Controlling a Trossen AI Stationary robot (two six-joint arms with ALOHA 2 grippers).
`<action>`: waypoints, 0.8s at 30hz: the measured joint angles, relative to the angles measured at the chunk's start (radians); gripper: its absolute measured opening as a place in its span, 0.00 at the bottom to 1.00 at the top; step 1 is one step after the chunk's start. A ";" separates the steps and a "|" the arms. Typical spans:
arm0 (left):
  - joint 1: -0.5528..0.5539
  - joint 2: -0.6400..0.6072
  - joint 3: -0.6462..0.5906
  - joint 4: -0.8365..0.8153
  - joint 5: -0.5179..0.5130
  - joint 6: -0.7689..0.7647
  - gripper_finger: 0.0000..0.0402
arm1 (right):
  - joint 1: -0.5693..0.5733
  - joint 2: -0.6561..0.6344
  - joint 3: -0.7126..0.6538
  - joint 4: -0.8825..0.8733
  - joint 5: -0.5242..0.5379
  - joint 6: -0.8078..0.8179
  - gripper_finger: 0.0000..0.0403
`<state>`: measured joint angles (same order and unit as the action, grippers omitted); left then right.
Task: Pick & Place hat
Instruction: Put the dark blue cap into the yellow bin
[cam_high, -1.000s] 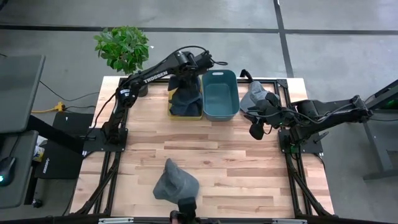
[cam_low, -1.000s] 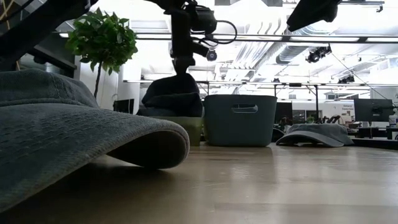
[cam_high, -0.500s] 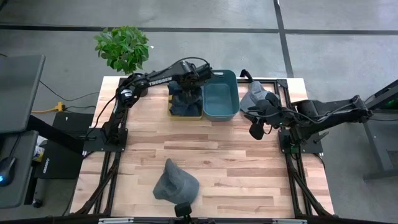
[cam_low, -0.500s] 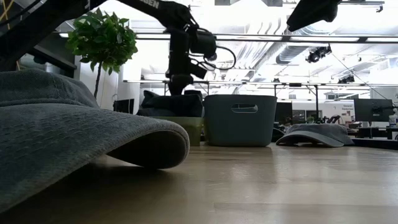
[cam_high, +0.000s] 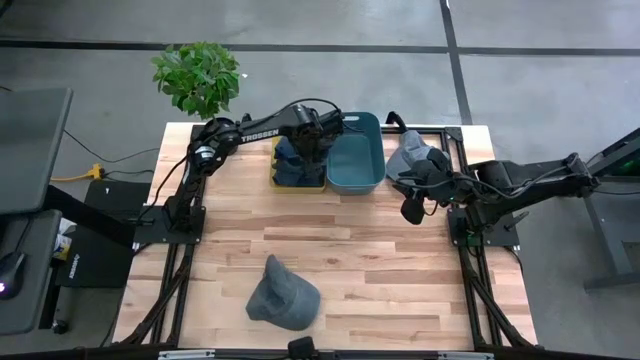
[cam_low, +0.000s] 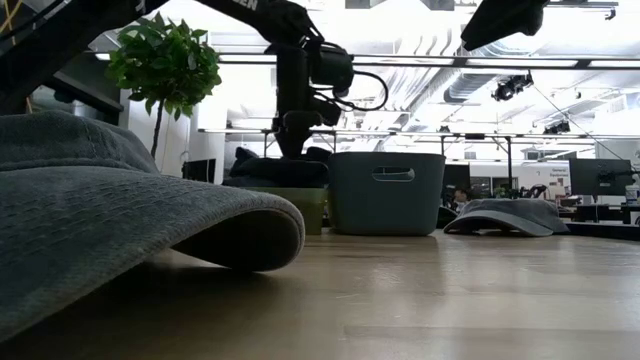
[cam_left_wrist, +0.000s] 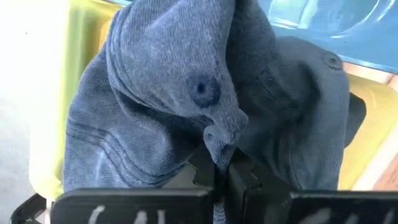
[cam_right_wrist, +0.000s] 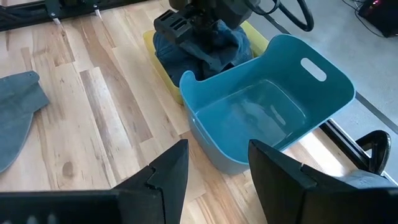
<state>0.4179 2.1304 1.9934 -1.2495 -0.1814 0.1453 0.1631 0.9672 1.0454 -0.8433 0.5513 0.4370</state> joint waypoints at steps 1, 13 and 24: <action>0.000 0.000 0.000 -0.001 0.006 -0.002 0.00 | 0.000 0.000 0.000 0.000 0.000 0.002 0.40; 0.000 -0.001 -0.024 -0.008 0.081 -0.040 0.00 | 0.000 0.000 0.000 -0.004 -0.007 0.011 0.40; -0.002 -0.001 -0.219 0.098 0.107 -0.046 0.00 | 0.000 0.000 0.000 -0.004 -0.009 0.009 0.40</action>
<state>0.4160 2.1292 1.7745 -1.1518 -0.0747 0.0994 0.1633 0.9673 1.0454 -0.8471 0.5423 0.4463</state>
